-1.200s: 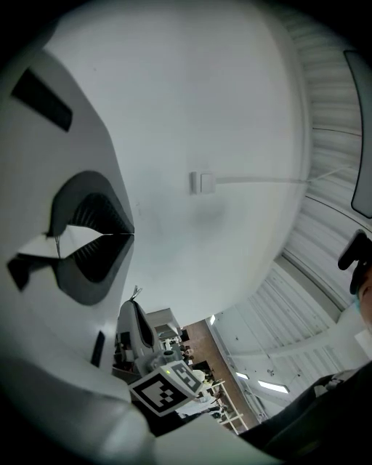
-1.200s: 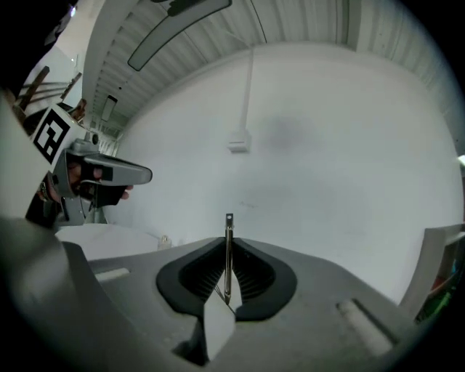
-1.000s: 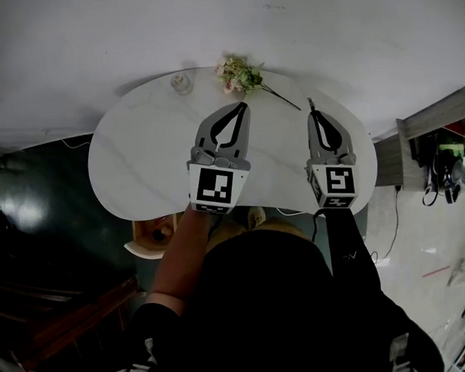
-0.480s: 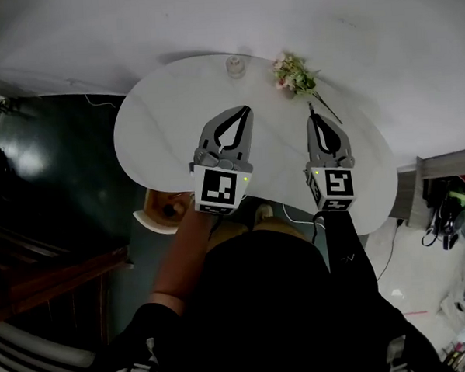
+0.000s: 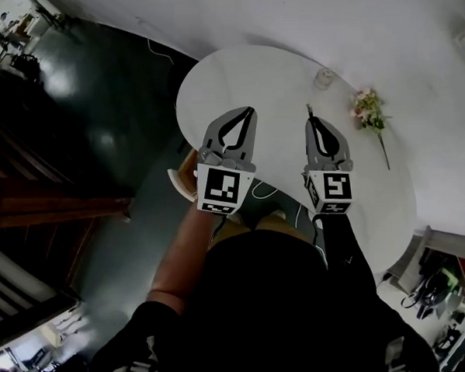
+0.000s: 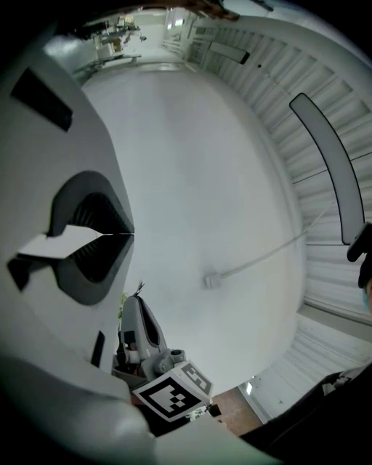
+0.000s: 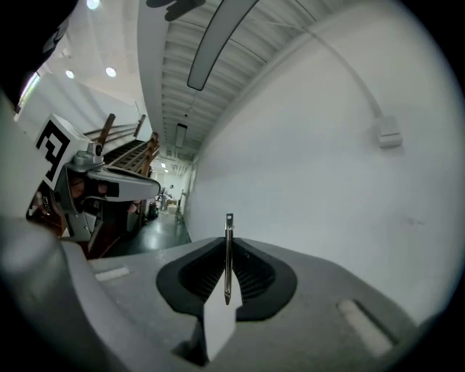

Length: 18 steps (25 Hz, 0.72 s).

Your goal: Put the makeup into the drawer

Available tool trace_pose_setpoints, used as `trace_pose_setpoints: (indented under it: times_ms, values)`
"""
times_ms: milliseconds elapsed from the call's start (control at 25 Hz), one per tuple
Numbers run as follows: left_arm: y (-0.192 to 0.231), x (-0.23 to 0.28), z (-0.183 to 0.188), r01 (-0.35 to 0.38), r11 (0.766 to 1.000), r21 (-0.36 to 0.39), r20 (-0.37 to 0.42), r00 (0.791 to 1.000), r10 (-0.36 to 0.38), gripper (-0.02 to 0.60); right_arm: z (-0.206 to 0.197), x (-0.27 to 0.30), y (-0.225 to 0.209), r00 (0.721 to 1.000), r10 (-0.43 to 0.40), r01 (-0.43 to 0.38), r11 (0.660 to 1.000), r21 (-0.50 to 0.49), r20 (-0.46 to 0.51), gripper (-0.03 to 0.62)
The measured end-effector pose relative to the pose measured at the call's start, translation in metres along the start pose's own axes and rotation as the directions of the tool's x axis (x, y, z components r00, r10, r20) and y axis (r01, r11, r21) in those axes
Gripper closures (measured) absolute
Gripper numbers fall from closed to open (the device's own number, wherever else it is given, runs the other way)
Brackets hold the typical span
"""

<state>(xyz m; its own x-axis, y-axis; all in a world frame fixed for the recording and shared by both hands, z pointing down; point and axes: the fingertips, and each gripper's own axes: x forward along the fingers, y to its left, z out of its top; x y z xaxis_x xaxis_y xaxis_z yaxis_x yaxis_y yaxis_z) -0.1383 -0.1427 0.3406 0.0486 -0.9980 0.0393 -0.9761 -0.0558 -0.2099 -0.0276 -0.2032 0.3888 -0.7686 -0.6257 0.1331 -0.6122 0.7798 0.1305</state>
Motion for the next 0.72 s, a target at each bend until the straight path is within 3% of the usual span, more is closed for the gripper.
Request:
trace_pose_setpoints:
  times_ms: [400,720]
  values:
    - [0.094,-0.091,-0.032,-0.229,0.973,0.016,-0.080,0.970,0.229,0.572,0.029,0.056,0.132,0.964,0.258,-0.258,0.966,-0.009,0.071,0.559]
    - [0.128,-0.136,-0.052,-0.321,0.947,0.011,-0.120,0.940,0.320,0.572,0.006,0.077,0.200,0.925,0.380,-0.380,0.925,-0.009,0.011,0.560]
